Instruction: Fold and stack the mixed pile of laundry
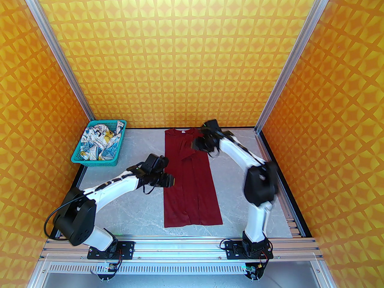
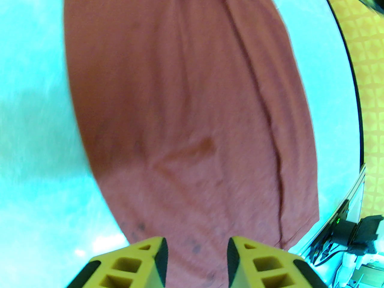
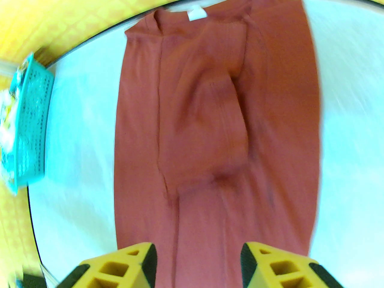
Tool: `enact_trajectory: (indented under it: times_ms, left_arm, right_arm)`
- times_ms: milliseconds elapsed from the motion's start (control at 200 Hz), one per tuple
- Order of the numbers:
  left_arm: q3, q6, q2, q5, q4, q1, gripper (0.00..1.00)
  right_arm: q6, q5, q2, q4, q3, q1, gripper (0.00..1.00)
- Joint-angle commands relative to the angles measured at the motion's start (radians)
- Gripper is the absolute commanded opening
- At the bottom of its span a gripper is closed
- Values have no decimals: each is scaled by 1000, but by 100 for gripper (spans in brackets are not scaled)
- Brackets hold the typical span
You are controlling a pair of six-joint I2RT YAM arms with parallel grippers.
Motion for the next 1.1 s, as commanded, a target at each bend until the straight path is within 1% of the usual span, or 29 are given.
enact_trajectory:
  times_ms: [0, 85, 150, 215, 320, 445, 465, 475, 500, 555, 710, 860, 940, 1100]
  left_arm:
    - [-58, -38, -46, -12, -33, -2, 39]
    - [-93, -58, -66, -13, -62, -13, 38]
    - [-113, -68, -83, -12, -88, -22, 39]
    - [-134, -79, -104, -12, -110, -30, 40]
    - [-158, -85, -122, -10, -140, -45, 43]
    - [-185, -111, -129, 15, -146, -57, 44]
    - [-189, -117, -129, 18, -145, -57, 44]
    - [-190, -118, -129, 21, -145, -79, 44]
    - [-194, -123, -128, 28, -148, -91, 44]
    - [-203, -129, -128, 38, -154, -104, 44]
    - [-239, -145, -140, 59, -168, -135, 46]
    - [-262, -168, -171, 67, -162, -148, 49]
    - [-270, -173, -170, 73, -151, -156, 49]
    - [-280, -179, -150, 77, -140, -171, 50]
  right_arm:
    - [-39, 2, -103, 7, -207, -6, 51]
    - [-51, 31, -214, -26, -349, -7, 51]
    - [-51, 42, -302, -39, -450, -8, 53]
    - [-40, 23, -388, -47, -544, -10, 56]
    - [-6, -20, -508, -74, -679, -12, 57]
    - [50, -70, -592, -121, -777, -14, 57]
    - [59, -71, -604, -130, -792, -13, 57]
    - [63, -70, -610, -134, -799, -12, 57]
    - [73, -67, -623, -151, -814, -14, 57]
    - [90, -69, -657, -178, -845, -13, 57]
    - [185, -117, -744, -182, -926, -10, 56]
    - [206, -89, -764, -217, -979, -10, 55]
    - [232, -116, -779, -193, -1013, -6, 54]
    - [272, -128, -790, -165, -1052, 16, 53]
